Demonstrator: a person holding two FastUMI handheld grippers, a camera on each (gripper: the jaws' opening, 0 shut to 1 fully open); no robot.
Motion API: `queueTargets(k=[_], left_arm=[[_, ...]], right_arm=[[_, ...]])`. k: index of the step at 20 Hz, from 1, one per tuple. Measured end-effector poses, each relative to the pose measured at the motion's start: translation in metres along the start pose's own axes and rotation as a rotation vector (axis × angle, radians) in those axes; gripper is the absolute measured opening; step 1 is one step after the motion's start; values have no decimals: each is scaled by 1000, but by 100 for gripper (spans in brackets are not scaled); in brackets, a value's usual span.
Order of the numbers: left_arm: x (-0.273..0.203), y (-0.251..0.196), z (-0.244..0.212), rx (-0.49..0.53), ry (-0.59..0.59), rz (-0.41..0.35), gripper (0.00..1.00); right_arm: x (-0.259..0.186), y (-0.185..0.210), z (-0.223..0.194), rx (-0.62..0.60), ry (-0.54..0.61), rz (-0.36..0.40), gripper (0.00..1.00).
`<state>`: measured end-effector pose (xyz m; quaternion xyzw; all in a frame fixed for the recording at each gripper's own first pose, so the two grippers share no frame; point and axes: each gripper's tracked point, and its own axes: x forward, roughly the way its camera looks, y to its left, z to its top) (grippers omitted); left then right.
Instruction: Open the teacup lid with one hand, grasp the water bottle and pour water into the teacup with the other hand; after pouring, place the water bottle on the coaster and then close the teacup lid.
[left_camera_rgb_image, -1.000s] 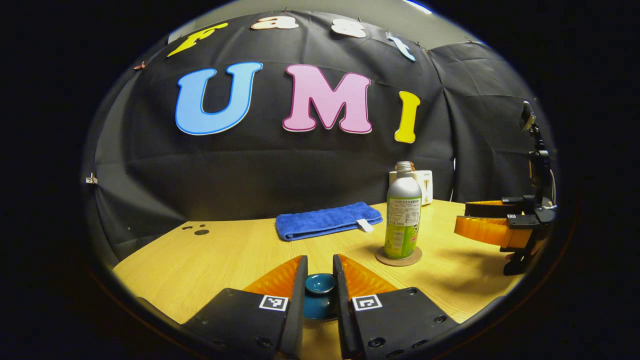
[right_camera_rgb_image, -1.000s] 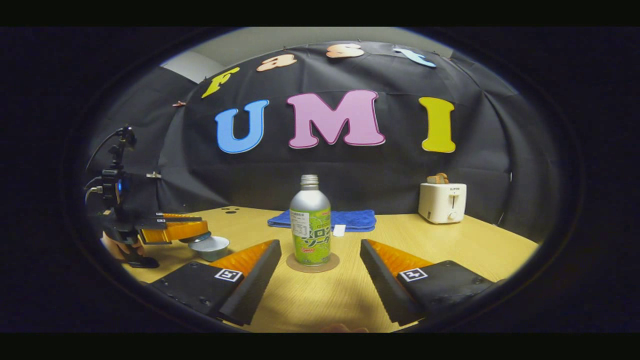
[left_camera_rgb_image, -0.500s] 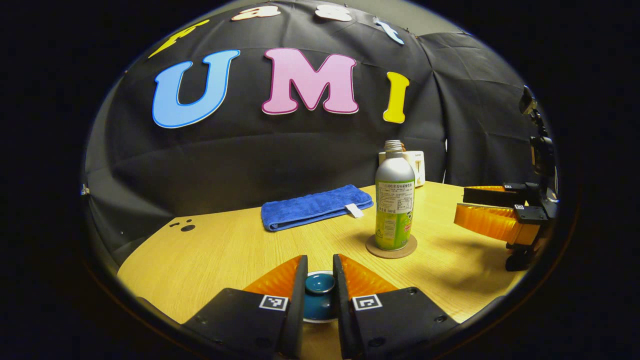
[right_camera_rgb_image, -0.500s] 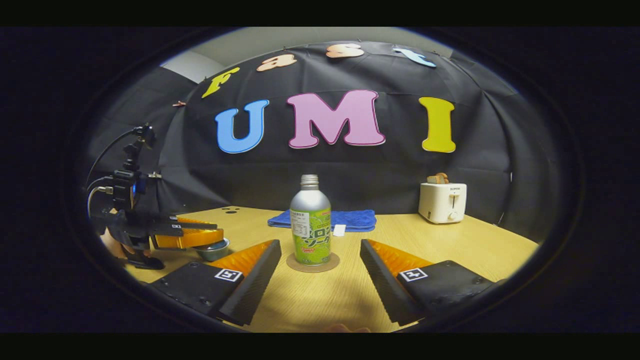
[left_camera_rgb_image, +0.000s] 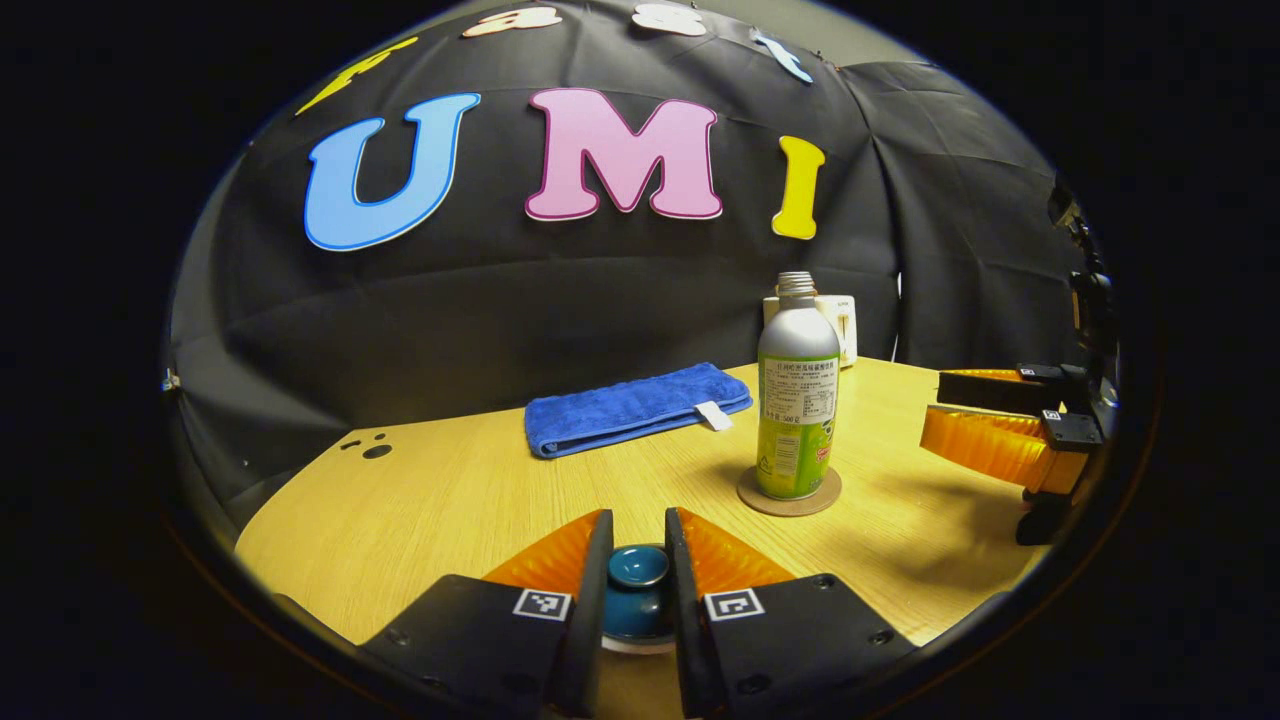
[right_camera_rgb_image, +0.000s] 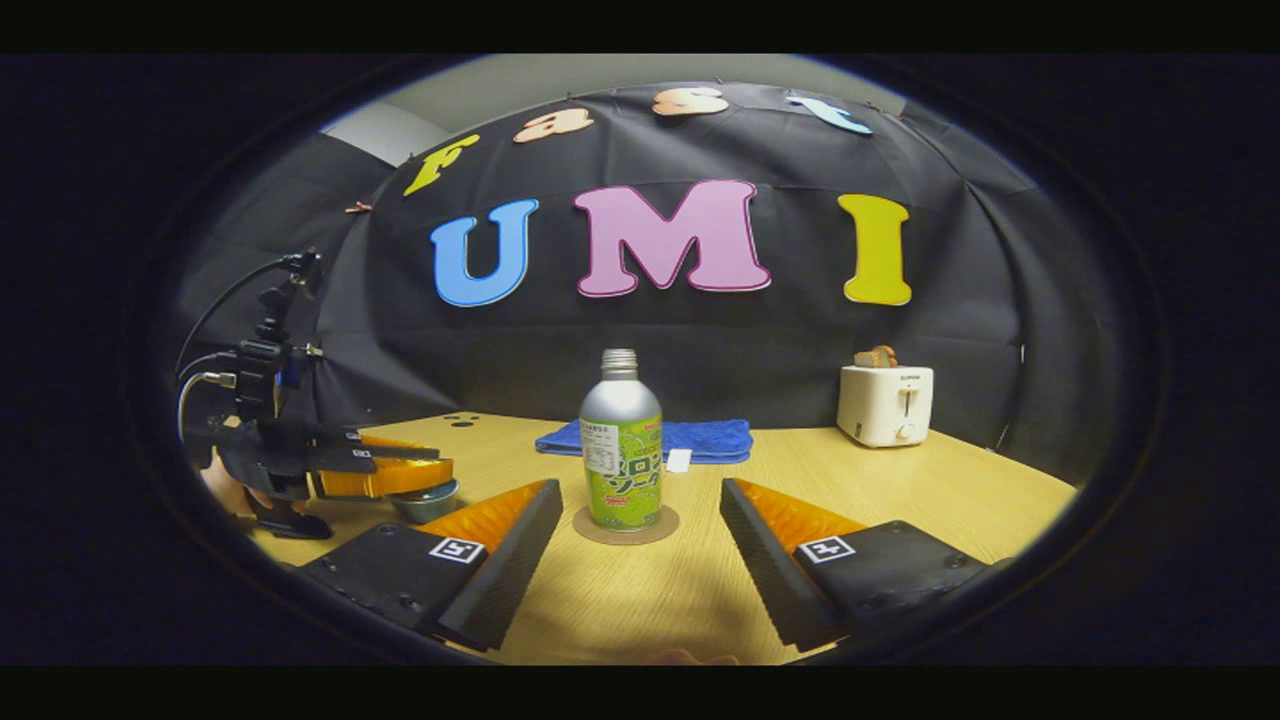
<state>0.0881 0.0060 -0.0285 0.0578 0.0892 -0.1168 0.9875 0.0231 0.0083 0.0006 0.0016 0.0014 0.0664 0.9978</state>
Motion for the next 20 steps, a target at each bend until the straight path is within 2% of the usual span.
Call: queueTargets(k=[4, 5, 8, 14, 16, 19, 20], left_arm=[[-5, 1, 2, -11, -26, 12, 39], [-7, 2, 4, -14, -39, 18, 44], [-18, 4, 8, -35, -77, 39, 51], [-59, -1, 17, -101, -189, 103, 59], [-72, -9, 15, -104, -194, 124, 68], [-81, -11, 13, -112, -184, 198, 94], [-83, -12, 13, -115, -183, 219, 96]], right_arm=[[0, 0, -2, 1, 0, -1, 98], [0, 1, -2, 1, 0, -1, 98], [0, 1, -2, 1, 0, -1, 98], [-1, -3, -3, 0, -1, -20, 98], [-5, -3, -3, -1, 0, -33, 98], [-13, -5, -3, -1, -2, -65, 98], [-16, -4, -3, -2, -3, -72, 98]])
